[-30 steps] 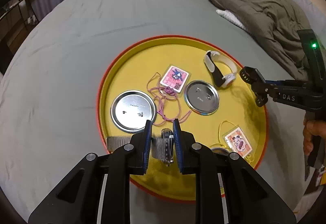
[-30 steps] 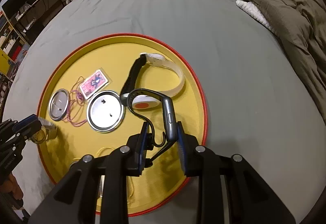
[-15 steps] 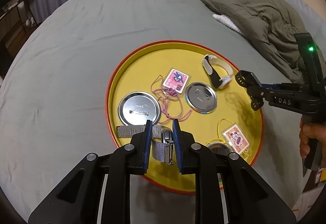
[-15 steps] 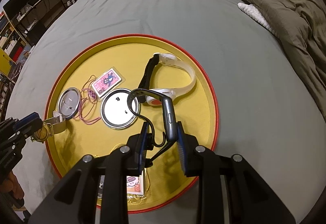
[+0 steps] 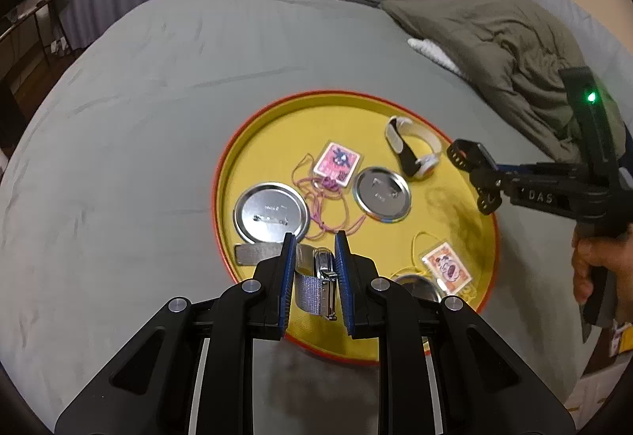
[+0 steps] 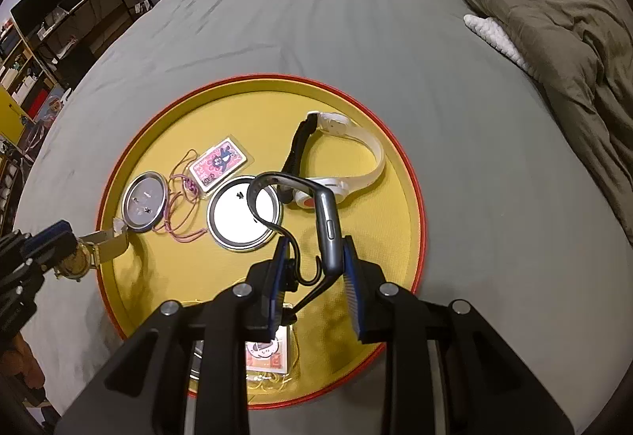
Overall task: Organize jewelry
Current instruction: 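Lift the watch and fitness band out of the tray and carry them over the bed, then lower and open both tools to drop the watch and fitness band on the bed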
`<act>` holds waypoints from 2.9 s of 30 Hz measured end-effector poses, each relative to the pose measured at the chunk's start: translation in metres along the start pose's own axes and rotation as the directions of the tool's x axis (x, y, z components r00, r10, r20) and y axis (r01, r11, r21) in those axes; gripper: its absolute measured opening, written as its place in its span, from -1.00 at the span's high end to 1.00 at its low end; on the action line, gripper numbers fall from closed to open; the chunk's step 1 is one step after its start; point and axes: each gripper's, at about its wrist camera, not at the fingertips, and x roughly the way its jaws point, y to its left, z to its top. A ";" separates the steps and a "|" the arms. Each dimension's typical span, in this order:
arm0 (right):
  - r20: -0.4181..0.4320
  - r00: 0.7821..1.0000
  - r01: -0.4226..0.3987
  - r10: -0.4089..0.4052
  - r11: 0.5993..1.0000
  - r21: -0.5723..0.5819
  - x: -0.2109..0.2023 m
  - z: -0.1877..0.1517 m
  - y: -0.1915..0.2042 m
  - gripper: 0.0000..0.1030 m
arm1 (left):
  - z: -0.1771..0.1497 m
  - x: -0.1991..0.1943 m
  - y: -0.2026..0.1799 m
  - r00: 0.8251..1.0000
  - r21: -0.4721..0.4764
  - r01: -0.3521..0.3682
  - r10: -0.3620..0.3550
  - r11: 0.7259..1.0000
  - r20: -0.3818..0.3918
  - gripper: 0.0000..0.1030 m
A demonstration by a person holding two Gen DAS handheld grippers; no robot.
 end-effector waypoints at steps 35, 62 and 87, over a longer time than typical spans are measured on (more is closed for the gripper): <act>0.076 0.992 -0.083 0.096 0.983 -0.165 -0.044 0.055 0.231 0.51 | 0.023 -0.149 0.214 0.974 -0.096 -0.095 0.112 0.991 0.196 0.64; -0.170 0.978 -0.154 0.121 0.968 -0.197 0.084 0.032 0.409 0.51 | -0.041 -0.082 0.364 0.997 -0.195 -0.066 0.074 0.979 0.037 1.00; -0.163 0.973 -0.185 0.163 0.974 -0.130 0.080 0.021 0.392 -0.48 | -0.071 -0.072 0.369 0.996 -0.197 -0.084 0.078 0.977 -0.041 0.18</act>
